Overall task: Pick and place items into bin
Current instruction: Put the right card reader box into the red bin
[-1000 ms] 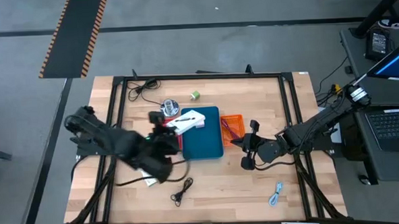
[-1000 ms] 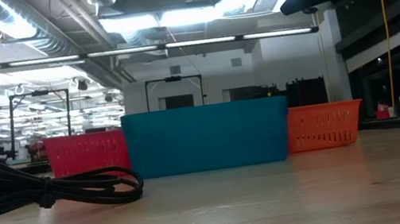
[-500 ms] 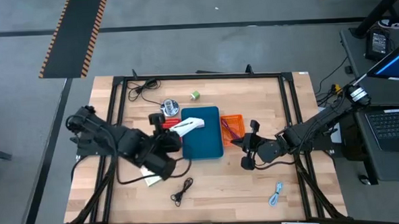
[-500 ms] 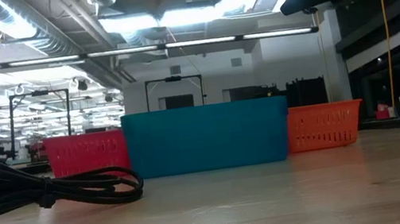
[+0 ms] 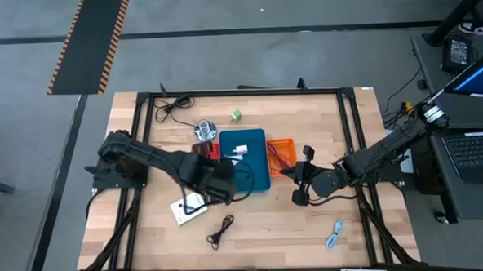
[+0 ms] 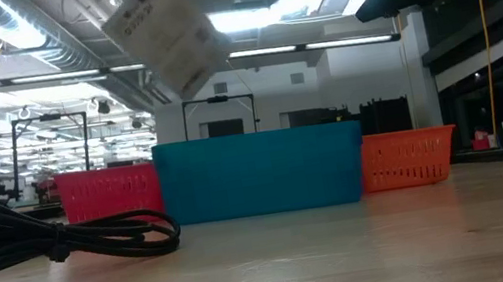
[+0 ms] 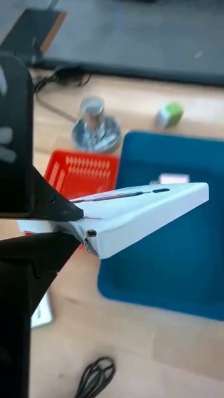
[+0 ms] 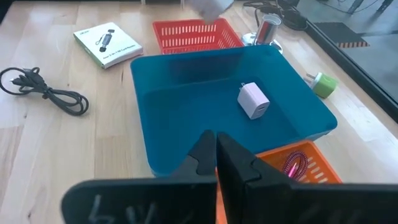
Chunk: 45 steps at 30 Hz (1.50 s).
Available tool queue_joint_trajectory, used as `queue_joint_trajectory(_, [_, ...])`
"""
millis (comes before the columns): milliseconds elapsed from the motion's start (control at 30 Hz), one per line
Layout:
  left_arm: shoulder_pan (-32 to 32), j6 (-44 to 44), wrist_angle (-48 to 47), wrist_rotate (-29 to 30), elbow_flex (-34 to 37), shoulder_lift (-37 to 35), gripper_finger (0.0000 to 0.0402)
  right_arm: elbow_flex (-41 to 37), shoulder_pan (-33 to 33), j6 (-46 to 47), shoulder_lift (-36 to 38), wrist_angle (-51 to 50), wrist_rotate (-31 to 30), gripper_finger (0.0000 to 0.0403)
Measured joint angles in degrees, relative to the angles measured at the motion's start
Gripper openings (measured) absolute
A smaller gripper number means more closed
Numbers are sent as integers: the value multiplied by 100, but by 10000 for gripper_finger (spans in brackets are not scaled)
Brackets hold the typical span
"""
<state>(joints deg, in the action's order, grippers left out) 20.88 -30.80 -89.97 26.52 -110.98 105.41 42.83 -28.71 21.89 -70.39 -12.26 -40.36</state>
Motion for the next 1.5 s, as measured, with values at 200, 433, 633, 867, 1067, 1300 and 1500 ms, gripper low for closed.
queue_joint_trajectory(200, [-80, -295, -3, -575, 0, 72, 12, 0, 0, -12, 0, -54, 4, 0])
queue_joint_trajectory(433, [-89, -476, -3, -1040, 0, 39, 12, 0, 0, -138, -145, -50, 4, 0])
queue_joint_trajectory(633, [-85, -323, 2, -1201, 2, -84, 12, -2, 0, -138, -305, -47, 8, 0])
queue_joint_trajectory(867, [-74, -447, -6, -810, 2, -605, 12, -2, 0, -138, -306, -12, 7, 0])
queue_joint_trajectory(1067, [-122, -36, -1, -652, 450, -916, 12, -2, 0, -138, -306, 35, 8, 0])
queue_joint_trajectory(1300, [113, 353, -15, -158, 1690, -1631, 12, -2, 0, -162, -306, 31, 7, 0])
queue_joint_trajectory(1500, [249, 174, -13, 441, 2274, -1985, 12, -2, 9, -162, -306, 59, -9, 0])
